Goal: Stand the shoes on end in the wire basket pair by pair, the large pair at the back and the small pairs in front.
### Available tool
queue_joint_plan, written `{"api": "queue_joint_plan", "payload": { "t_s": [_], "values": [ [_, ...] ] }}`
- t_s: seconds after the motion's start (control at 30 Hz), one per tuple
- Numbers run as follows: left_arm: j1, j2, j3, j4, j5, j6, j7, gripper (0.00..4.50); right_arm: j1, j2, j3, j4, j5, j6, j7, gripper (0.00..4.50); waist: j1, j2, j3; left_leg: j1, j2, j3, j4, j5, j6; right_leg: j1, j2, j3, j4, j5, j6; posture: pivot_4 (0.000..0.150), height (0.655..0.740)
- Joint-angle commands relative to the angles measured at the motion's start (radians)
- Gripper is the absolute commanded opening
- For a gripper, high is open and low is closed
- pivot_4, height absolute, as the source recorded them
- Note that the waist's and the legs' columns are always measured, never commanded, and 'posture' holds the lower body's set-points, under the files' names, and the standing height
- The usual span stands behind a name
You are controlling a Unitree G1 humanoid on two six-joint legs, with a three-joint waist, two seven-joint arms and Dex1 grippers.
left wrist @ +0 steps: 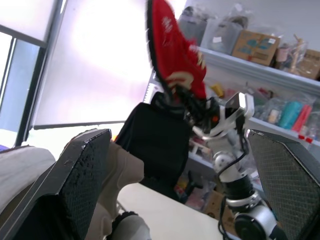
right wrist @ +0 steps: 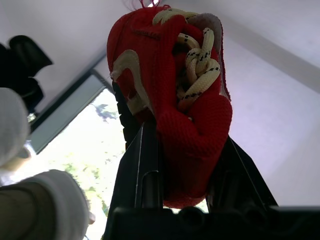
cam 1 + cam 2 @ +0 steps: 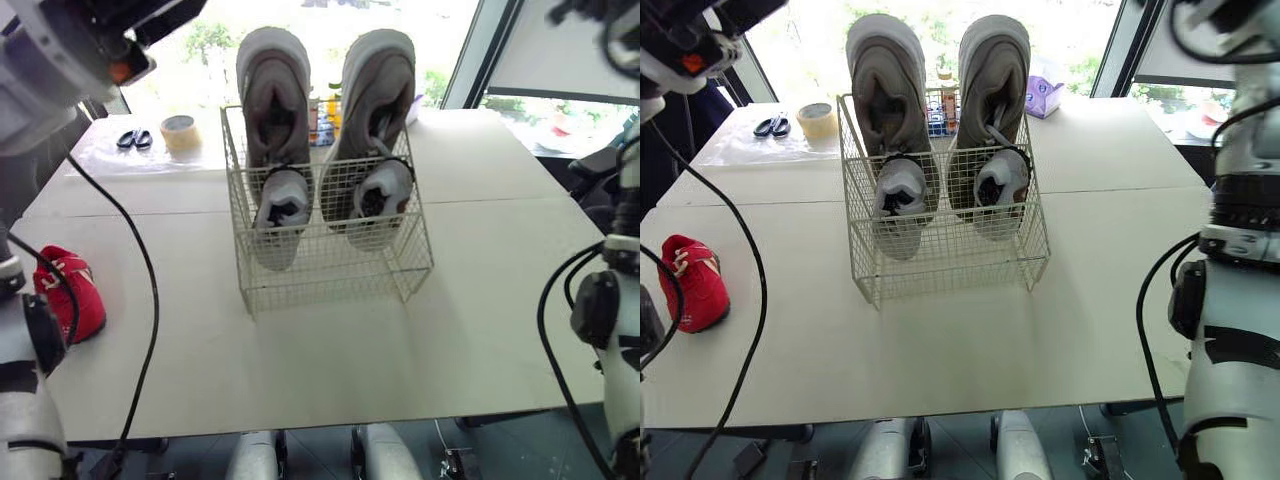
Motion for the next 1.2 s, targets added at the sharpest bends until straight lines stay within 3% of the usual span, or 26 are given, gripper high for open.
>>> {"api": "queue_joint_plan", "payload": {
  "t_s": [0.03, 0.23, 0.53, 1.2],
  "values": [
    [-0.062, 0.014, 0.068, -0.01, -0.03, 0.066, -0.013, 4.5, -0.01, -0.008, 0.023, -0.096, -0.01, -0.023, 0.06, 0.73, 0.003, -0.001, 0.0, -0.001, 0.0, 0.0, 0.0, 0.0, -0.001, 0.0, 0.0, 0.0, -0.001, 0.0, 0.0, 0.15, 0.6609],
    [-0.144, 0.042, 0.092, 0.0, -0.061, 0.158, 0.055, 4.5, 0.0, 0.024, 0.05, -0.131, -0.016, -0.059, 0.1, 0.73, 0.0, -0.001, 0.001, 0.0, -0.001, -0.001, 0.001, 0.001, -0.001, 0.001, -0.003, 0.0, -0.001, 0.0, 0.0, 0.15, 0.6609],
    [-0.172, 0.052, 0.107, 0.019, 0.019, 0.207, 0.039, 4.5, 0.01, 0.041, 0.054, -0.146, -0.031, -0.069, 0.102, 0.73, -0.001, -0.001, 0.001, 0.001, -0.001, -0.002, 0.001, 0.001, -0.001, 0.001, -0.003, -0.001, 0.0, 0.0, 0.0, 0.15, 0.6609],
    [-0.067, -0.02, 0.112, 0.054, 0.399, 0.103, -0.232, 4.5, 0.003, 0.046, 0.045, -0.121, -0.072, -0.111, 0.06, 0.73, -0.003, -0.001, 0.001, 0.0, -0.001, 0.001, 0.001, 0.001, -0.002, 0.0, -0.002, -0.001, 0.0, 0.0, 0.0, 0.15, 0.6609]
  ]
}}
